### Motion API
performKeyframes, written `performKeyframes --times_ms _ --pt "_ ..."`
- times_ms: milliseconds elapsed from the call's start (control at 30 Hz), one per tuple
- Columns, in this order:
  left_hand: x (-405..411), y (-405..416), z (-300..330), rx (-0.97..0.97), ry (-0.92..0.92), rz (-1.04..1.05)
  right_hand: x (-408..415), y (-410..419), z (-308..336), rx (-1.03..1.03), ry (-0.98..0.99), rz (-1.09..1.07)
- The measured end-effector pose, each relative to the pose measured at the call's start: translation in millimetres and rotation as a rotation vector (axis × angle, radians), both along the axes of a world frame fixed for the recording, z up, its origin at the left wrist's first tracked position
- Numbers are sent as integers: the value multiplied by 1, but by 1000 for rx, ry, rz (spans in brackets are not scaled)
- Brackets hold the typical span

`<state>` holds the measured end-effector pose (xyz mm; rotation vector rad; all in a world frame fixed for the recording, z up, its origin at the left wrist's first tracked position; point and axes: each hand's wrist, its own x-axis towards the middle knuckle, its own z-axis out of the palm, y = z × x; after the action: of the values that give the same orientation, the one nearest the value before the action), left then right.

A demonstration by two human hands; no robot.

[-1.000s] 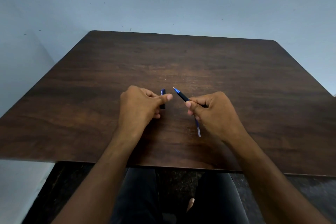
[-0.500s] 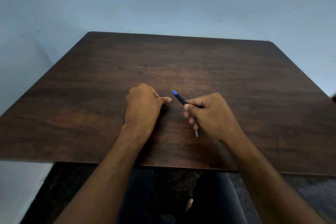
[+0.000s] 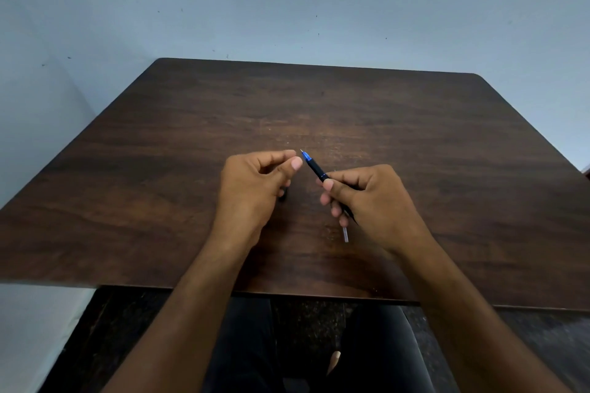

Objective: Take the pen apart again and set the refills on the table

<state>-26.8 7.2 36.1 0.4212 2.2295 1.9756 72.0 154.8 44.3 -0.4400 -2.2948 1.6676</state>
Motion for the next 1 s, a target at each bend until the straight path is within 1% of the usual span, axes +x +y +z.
performKeyframes --times_ms 100,167,300,433,500,667,767,800,867,933,1000 --pt "6 -1 -1 223 -203 -93 1 -1 1 -74 29 37" --pt "7 -2 -3 321 -287 -162 0 -2 0 -113 36 72" --pt "9 -3 -5 411 -351 -302 -2 -4 -4 -202 23 125" --pt "9 -3 -6 446 -352 -276 -2 -4 -5 -218 25 154" --pt "10 -2 -6 448 -333 -237 -2 -5 -5 -136 30 128" --pt "13 0 -4 488 -350 -122 0 -11 -3 252 86 48" --pt "14 1 -2 473 -359 -77 4 -17 0 409 125 14" --pt "15 1 -2 469 -370 -67 5 -19 1 434 129 6" --pt "16 1 -2 470 -390 -77 5 -20 2 406 121 5" --pt "16 -2 -3 478 -389 -147 4 -18 3 350 104 15" --pt "17 -6 -3 460 -374 -239 3 -16 4 338 97 32"
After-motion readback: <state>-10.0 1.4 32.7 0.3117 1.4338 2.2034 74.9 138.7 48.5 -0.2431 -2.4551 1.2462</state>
